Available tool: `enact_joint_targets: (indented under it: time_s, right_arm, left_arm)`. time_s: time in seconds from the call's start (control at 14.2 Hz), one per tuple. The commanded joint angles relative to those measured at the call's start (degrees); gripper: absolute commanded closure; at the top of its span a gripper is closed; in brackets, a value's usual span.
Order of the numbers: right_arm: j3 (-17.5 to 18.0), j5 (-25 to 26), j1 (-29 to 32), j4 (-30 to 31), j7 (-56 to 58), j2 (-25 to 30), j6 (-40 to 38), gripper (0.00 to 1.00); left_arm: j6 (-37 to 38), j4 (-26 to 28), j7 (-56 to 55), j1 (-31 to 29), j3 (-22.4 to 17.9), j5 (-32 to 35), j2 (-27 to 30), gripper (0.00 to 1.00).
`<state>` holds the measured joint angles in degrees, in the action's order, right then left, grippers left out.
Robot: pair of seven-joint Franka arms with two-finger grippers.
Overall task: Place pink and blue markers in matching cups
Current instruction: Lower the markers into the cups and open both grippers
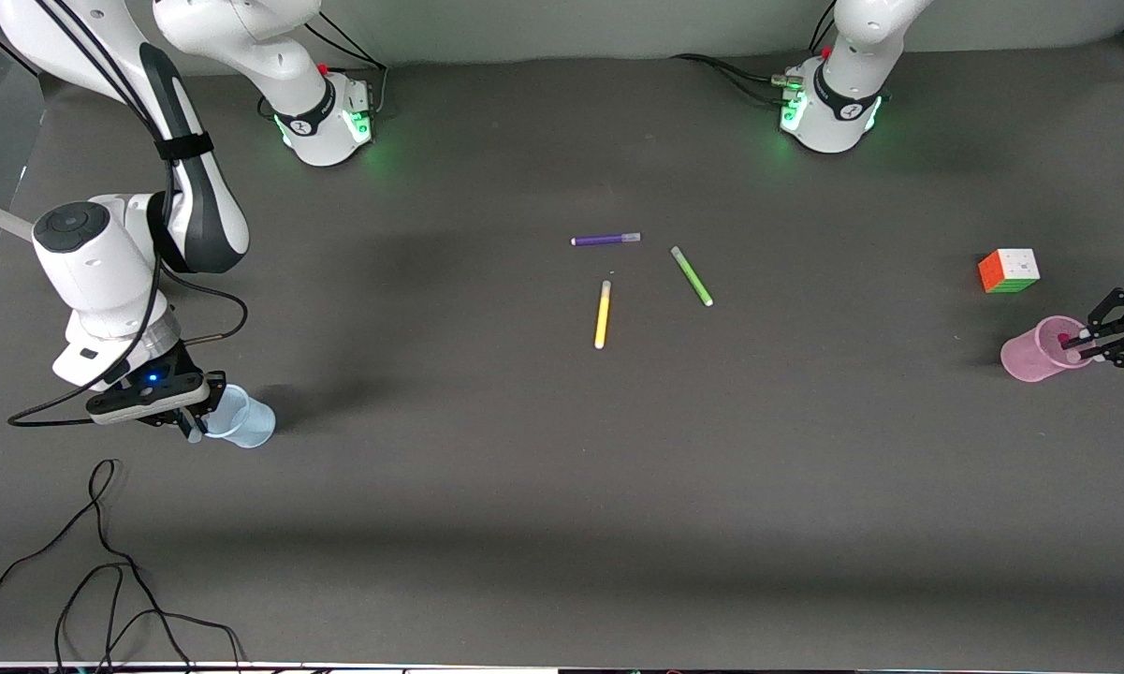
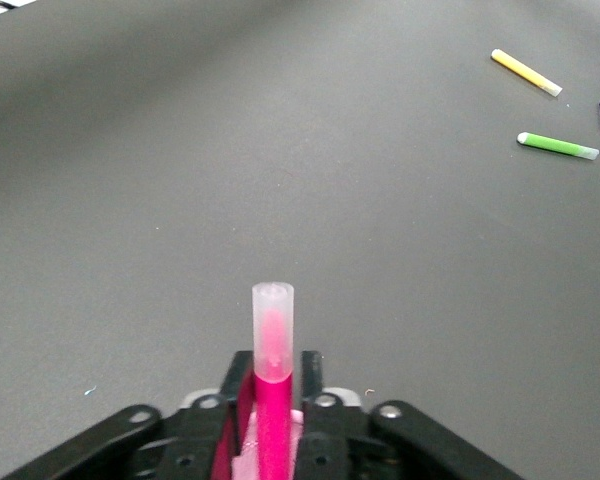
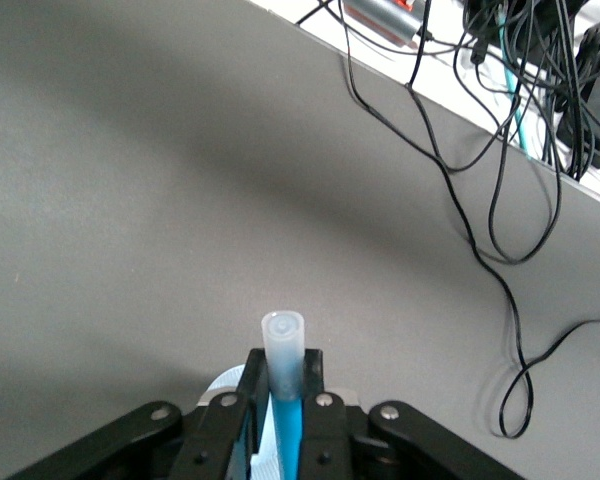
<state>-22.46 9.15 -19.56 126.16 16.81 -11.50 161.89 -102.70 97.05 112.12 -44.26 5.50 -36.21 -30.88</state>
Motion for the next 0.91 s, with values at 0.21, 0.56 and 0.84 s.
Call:
enact_joint_targets:
  time_s: [0.21, 0.56, 0.84]
  right_arm:
    - [0.1, -1.8, 0.7, 1.0, 1.1, 0.0, 1.4, 1.0]
    - [0.7, -6.0, 0.4, 1.1, 1.4, -3.0, 5.2, 1.0]
    - [0.7, -7.7, 0.4, 1.1, 1.4, -4.1, 5.6, 1.0]
  left_arm:
    - [1.7, -0.7, 1.3, -0.4, 0.6, -2.1, 0.7, 0.0]
    - [0.0, -2.3, -17.3, 5.6, 0.7, 3.9, 8.7, 0.0]
    - [0.2, -2.4, -40.6, 13.4, 0.9, 15.6, 18.4, 0.0]
